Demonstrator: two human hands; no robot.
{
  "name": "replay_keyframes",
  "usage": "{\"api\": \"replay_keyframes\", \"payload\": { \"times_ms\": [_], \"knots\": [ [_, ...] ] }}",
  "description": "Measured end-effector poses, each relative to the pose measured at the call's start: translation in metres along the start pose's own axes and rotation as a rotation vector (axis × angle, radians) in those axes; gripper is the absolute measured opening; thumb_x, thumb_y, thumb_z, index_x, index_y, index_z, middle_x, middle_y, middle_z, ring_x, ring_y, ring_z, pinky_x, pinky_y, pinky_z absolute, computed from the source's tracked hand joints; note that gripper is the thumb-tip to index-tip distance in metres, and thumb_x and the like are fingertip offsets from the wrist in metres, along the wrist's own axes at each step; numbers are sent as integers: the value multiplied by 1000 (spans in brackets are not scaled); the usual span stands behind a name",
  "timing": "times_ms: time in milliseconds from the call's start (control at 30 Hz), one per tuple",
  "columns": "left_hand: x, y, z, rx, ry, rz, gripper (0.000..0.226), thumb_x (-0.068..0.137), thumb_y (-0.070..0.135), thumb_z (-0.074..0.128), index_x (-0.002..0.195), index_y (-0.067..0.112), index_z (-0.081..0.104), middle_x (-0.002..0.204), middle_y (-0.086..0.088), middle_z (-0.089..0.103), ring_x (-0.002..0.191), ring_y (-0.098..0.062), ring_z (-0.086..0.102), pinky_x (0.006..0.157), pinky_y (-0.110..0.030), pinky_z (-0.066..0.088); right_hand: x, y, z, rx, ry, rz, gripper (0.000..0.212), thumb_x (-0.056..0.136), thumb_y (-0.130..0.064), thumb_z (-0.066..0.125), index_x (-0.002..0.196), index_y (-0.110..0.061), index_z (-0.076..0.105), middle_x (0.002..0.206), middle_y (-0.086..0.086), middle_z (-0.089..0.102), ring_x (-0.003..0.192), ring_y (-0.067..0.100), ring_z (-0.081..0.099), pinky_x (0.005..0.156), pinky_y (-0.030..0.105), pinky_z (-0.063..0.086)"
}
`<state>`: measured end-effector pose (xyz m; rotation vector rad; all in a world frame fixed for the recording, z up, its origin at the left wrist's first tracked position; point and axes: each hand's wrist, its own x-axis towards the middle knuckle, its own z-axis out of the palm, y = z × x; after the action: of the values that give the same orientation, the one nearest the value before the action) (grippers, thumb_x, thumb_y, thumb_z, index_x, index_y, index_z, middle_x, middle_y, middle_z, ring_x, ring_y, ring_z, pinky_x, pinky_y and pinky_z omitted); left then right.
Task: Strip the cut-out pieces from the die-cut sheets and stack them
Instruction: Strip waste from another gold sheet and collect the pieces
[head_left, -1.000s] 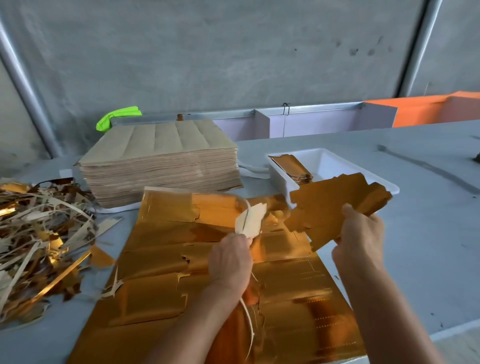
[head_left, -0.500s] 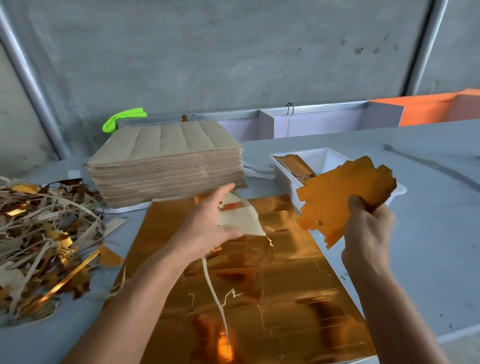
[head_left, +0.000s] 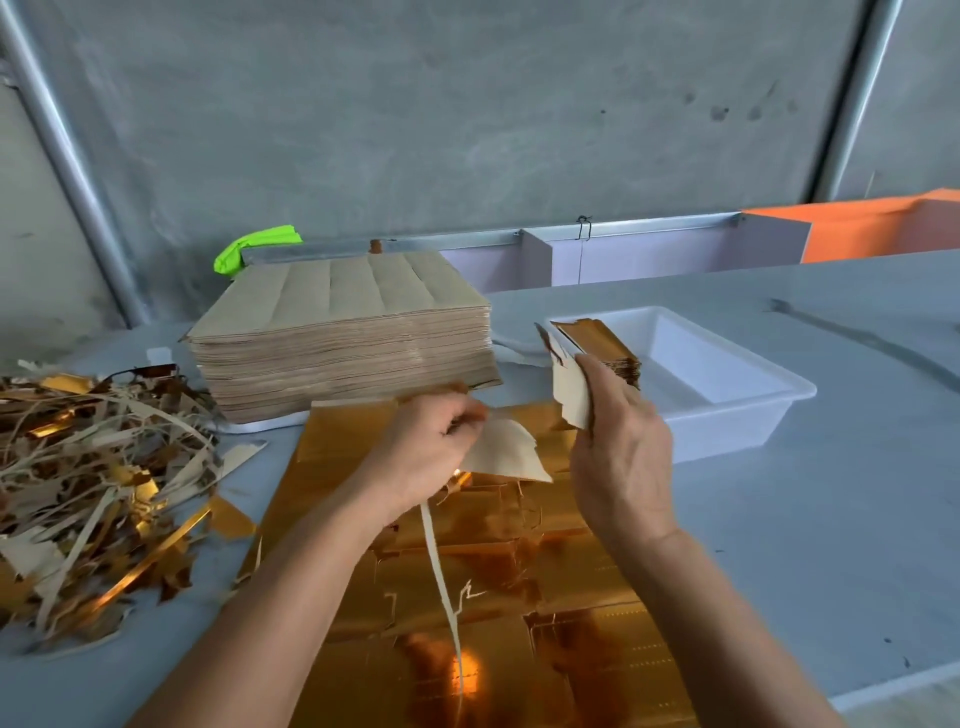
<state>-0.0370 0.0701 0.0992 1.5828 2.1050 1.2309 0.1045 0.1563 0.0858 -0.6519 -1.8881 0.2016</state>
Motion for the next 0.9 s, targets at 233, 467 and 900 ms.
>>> {"api": "replay_keyframes", "payload": {
  "times_ms": [233, 467, 900],
  "knots": [
    [0, 17, 11, -756, 190, -323, 25, 97, 29, 52, 87, 15, 71, 67, -7, 70, 64, -18, 65, 57, -29, 52, -23, -13, 16, 541, -293, 189, 29, 94, -43, 34, 98, -27, 58, 70, -22, 58, 66, -2, 58, 55, 11, 41],
    [-3, 16, 13, -712, 80, -333, 29, 98, 38, 45, 91, 27, 71, 72, 13, 71, 71, -2, 65, 58, -19, 49, -29, -15, 14, 656, -388, 113, 16, 98, -28, 45, 103, -42, 52, 85, -14, 66, 82, 5, 63, 65, 18, 53],
    [-4, -11, 7, -462, 274, -248, 30, 96, 34, 49, 87, 18, 72, 64, 5, 61, 48, -1, 57, 42, -11, 41, -37, 20, 16, 547, -352, 687, 30, 98, -24, 46, 68, -20, 51, 44, -14, 46, 46, 4, 45, 46, 16, 41]
  ]
}}
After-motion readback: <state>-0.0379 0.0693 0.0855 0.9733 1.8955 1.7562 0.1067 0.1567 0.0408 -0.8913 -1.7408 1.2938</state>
